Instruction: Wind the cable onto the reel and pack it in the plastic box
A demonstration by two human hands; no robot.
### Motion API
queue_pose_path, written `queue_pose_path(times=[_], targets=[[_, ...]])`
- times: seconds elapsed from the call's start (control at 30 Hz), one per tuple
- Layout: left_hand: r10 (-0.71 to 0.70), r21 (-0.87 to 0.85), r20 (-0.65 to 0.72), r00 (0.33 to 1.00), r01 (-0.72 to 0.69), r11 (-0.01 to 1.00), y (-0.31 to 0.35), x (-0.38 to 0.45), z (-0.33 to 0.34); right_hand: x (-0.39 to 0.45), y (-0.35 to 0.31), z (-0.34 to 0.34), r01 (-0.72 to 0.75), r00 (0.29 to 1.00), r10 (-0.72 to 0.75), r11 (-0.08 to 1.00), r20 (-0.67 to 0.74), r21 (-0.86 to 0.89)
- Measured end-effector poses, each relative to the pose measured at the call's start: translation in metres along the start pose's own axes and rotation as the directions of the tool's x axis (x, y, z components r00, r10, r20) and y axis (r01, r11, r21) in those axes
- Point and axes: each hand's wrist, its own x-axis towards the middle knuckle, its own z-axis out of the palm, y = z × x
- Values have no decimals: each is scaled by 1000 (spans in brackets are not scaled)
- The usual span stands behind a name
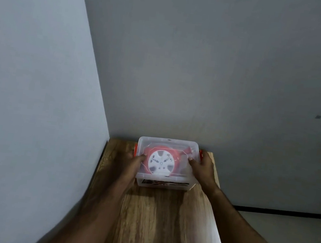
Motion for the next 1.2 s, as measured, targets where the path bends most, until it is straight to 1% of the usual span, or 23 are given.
queue_pose_path(times=[0.07, 0.2, 0.3, 0.33, 0.37, 0.4, 0.43, 0.47, 0.5, 0.53, 0.57, 0.6, 0.63, 0.67, 0.7, 0.8, 0.87, 0.93, 1.03, 1.1, 1.13, 1.17, 1.2], targets=[[13, 38, -2, 1000, -13, 999, -4, 8, 2, 7, 8, 4, -11, 1000, 11, 1000, 6, 14], [33, 34, 0, 999, -33, 999, -5, 14, 2, 11, 20, 8, -21, 1000, 21, 1000, -14, 1], [38, 65, 11, 999, -38, 997, -6, 18, 3, 15, 19, 7, -29, 999, 29, 999, 29, -14], [55, 94, -1, 999, -54, 994, -8, 19, 2, 15, 18, 7, -29, 999, 32, 997, 37, -65], [111, 179, -30, 993, -104, 978, -12, 21, 0, 12, 16, 8, -15, 1000, 17, 984, 11, -180], [210, 324, -63, 976, -179, 929, -14, 21, -2, 6, 13, 8, 13, 999, -26, 946, -37, -325], [335, 491, -81, 939, -255, 833, -14, 18, -4, -1, 10, 10, 64, 991, -110, 890, -77, -452], [481, 641, -76, 874, -327, 694, -10, 12, -4, -9, 7, 12, 149, 973, -220, 830, -70, -538], [590, 736, -30, 807, -381, 559, -6, 3, -3, -18, 3, 15, 240, 952, -307, 766, -12, -596], [661, 788, 42, 749, -432, 440, -2, -5, 1, -25, 3, 20, 325, 927, -368, 691, 73, -646], [679, 822, 132, 723, -462, 333, 2, -15, 6, -31, 6, 25, 387, 908, -383, 615, 168, -687], [656, 841, 234, 717, -488, 234, 3, -22, 10, -35, 11, 29, 429, 894, -372, 556, 248, -712], [593, 847, 316, 741, -501, 175, 2, -26, 14, -37, 16, 32, 446, 890, -345, 526, 298, -724], [532, 848, 369, 762, -511, 144, -2, -27, 17, -38, 22, 34, 460, 884, -335, 506, 326, -730], [489, 847, 398, 777, -515, 130, -6, -28, 18, -39, 23, 35, 461, 885, -318, 496, 340, -736], [464, 840, 447, 765, -537, 76, -15, -22, 20, -38, 23, 37, 455, 889, -285, 483, 357, -748], [490, 846, 451, 746, -533, 32, -19, -14, 23, -34, 22, 37, 457, 888, -283, 468, 362, -756], [453, 847, 462, 763, -530, 29, -17, -9, 23, -31, 19, 38, 453, 890, -285, 459, 356, -764], [411, 854, 461, 787, -519, 36, -9, -12, 23, -31, 14, 39, 424, 905, -257, 464, 340, -777], [410, 864, 437, 800, -500, 54, -5, -17, 23, -32, 17, 38, 433, 901, -244, 451, 359, -780], [420, 864, 428, 800, -499, 70, -4, -19, 23, -31, 22, 37, 464, 885, -268, 437, 381, -771], [413, 860, 417, 810, -499, 111, -1, -23, 23, -31, 22, 34, 491, 871, -267, 422, 413, -762], [414, 857, 400, 818, -494, 148, 0, -24, 23, -29, 29, 32, 517, 854, -303, 395, 424, -759]])
